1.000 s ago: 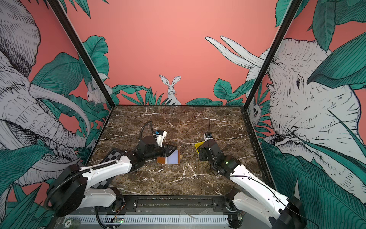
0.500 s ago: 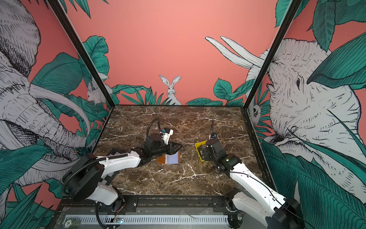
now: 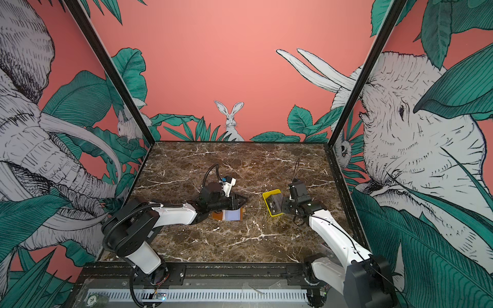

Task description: Put the credit cards into the card holder

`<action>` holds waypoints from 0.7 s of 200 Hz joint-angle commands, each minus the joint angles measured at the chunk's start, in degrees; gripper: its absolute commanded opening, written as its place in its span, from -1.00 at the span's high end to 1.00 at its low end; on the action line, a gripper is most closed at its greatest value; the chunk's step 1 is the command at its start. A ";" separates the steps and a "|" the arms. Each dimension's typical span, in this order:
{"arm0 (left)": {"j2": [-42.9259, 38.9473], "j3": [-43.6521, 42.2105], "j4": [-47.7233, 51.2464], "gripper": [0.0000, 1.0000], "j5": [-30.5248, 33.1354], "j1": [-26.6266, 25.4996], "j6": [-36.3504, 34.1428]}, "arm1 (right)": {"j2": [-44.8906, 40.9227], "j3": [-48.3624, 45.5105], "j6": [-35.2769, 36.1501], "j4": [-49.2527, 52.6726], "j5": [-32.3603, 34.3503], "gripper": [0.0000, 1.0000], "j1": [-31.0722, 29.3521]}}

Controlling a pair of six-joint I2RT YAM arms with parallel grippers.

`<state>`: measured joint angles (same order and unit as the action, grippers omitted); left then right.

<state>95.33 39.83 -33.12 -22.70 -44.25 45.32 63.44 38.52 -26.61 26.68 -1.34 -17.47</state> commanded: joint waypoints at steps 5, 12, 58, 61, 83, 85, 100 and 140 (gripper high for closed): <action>-0.98 2.66 -0.90 0.20 -0.67 -0.14 0.96 | 1.83 0.19 1.83 -1.82 -4.19 0.43 0.76; -1.24 3.31 0.31 0.19 -0.83 -0.15 0.49 | 2.07 -0.09 1.60 -2.39 -4.27 0.44 0.93; -3.94 4.69 6.66 0.20 0.24 -0.18 -2.82 | 3.93 -0.91 1.54 -4.18 -4.72 0.49 2.30; -3.97 4.72 6.71 0.20 0.28 -0.14 -2.84 | 3.97 -0.91 1.60 -4.18 -4.72 0.50 2.41; -3.42 4.98 6.42 0.20 -0.40 -0.14 -2.71 | 4.70 -0.40 2.42 -4.36 -5.55 0.53 3.12; -3.36 4.97 6.30 0.20 -0.52 -0.14 -2.70 | 4.86 -0.32 2.57 -4.38 -5.70 0.53 3.19; -2.66 4.68 4.96 0.19 -1.19 -0.14 -2.45 | 5.64 0.23 3.28 -4.23 -7.13 0.56 3.22; -1.55 5.52 4.80 0.21 -2.25 -0.21 -2.91 | 8.23 1.63 5.73 -4.42 -11.18 0.61 3.23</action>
<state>93.76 43.90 -28.16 -23.64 -44.25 43.48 70.13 38.54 -23.40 23.11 -9.26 -14.46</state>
